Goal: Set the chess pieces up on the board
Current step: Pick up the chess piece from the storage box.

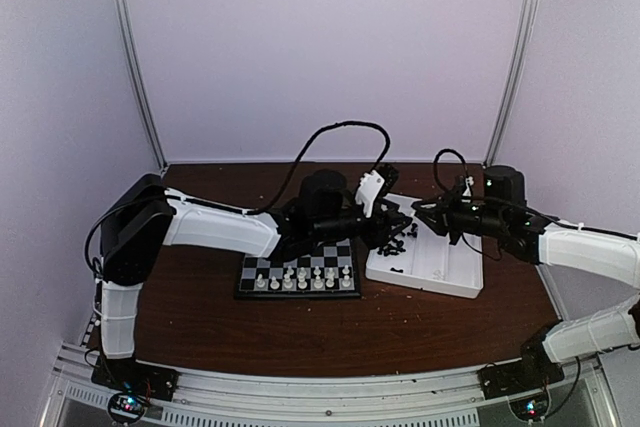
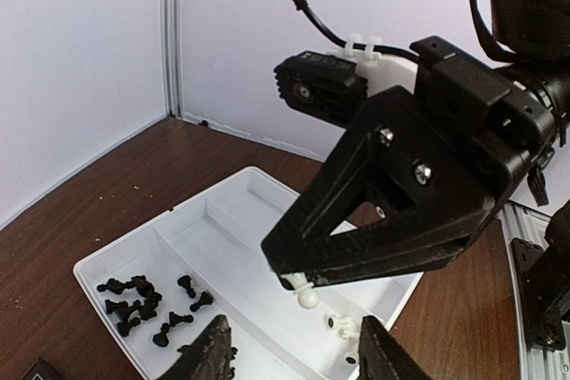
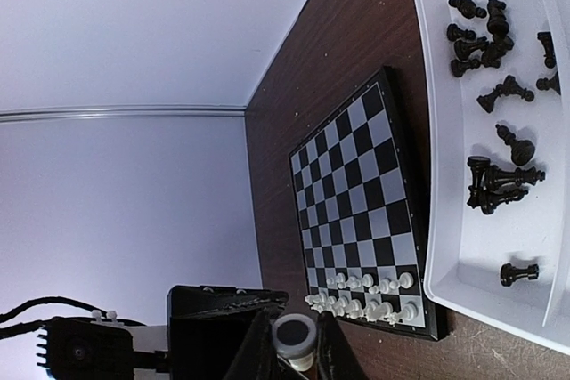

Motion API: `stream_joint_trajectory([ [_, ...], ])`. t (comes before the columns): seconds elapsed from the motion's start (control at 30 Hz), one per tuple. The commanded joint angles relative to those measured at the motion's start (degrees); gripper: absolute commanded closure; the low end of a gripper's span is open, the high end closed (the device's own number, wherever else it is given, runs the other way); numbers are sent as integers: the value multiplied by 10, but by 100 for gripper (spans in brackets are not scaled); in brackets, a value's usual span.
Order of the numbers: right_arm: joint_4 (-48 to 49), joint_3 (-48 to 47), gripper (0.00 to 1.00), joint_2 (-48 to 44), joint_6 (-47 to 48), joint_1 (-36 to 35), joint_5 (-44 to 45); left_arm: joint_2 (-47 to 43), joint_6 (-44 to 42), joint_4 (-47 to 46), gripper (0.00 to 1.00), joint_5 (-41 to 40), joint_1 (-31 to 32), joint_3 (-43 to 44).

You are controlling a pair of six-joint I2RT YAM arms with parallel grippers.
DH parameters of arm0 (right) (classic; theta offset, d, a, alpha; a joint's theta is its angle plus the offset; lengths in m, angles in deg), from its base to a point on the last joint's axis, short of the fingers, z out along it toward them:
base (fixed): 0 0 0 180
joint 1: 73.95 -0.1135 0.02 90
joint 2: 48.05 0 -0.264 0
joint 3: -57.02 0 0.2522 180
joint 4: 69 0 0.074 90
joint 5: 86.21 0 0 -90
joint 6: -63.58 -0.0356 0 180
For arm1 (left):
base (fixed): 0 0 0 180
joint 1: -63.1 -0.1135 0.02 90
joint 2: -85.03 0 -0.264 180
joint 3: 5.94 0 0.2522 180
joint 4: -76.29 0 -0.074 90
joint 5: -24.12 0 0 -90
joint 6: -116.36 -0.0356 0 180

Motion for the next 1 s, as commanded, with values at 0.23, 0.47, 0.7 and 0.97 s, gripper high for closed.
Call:
stream_joint_trajectory([
  [0.23,41,23,85,-19,-23,1,-25,17,-31,-12,58,30,3,25],
  [0.47,63,40,85,-26,-41,-1,-36,22,-39,-1,64,40,3,33],
  [0.7,70,47,85,-35,-55,-2,-38,31,-49,21,64,45,3,43],
  [0.97,80,53,85,-30,-68,-2,-49,35,-59,31,61,44,3,46],
])
